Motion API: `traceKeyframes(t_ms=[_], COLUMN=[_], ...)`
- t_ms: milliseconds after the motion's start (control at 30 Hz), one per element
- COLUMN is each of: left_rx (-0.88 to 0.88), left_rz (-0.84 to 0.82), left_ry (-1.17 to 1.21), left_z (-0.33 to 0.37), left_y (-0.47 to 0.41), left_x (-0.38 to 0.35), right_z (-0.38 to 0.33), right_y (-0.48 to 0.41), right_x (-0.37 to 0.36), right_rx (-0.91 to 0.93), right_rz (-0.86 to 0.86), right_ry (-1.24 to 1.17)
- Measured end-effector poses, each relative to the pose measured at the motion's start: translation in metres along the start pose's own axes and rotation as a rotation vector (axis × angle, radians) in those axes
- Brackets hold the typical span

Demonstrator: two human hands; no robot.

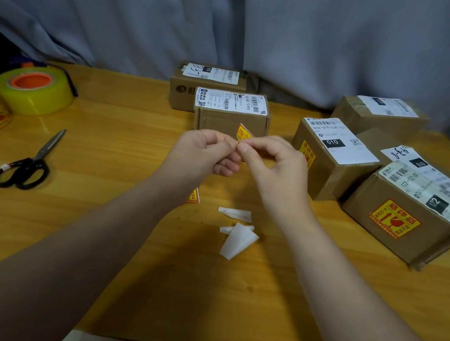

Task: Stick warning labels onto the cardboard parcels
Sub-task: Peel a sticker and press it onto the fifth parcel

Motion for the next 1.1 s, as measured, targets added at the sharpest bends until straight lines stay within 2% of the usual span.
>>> traceKeyframes(t_ms=[167,733,933,1100], left_rx=[-0.021,-0.051,-0.089,-0.134], left_rz=[-0.018,-0.014,-0.019,-0.03], left_ry=[-0.029,-0.124,-0.185,-0.24], left_z=[-0.0031,-0.0052,-0.0048,-0.0055], left_y=[-0.0002,-0.0015,-0.0012,0.0003], left_x=[-0.0018,-0.0032,-0.0032,-0.0051], right_z=[-0.0011,0.003,0.0023,0.0036], right_y=[0.0005,0.0015,0.0058,0.0061], right_x=[-0.0004,0.0001,0.0023,-0.0001], right_rx=[-0.109,-0.131,-0.194,-0.196], right_rz=[-0.018,-0.041,-0.066,-0.034], right_ry=[-0.143,-0.161,-0.336,-0.305])
Point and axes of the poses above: each hand's wrist, its own y-axis away from the middle knuckle, its own x-axis out of the back of the hand, z = x × y, the point moved 1 cm from there along -y, towards the middle knuckle, and after that the axes turned 1 degree about y, right-handed, at the moved point
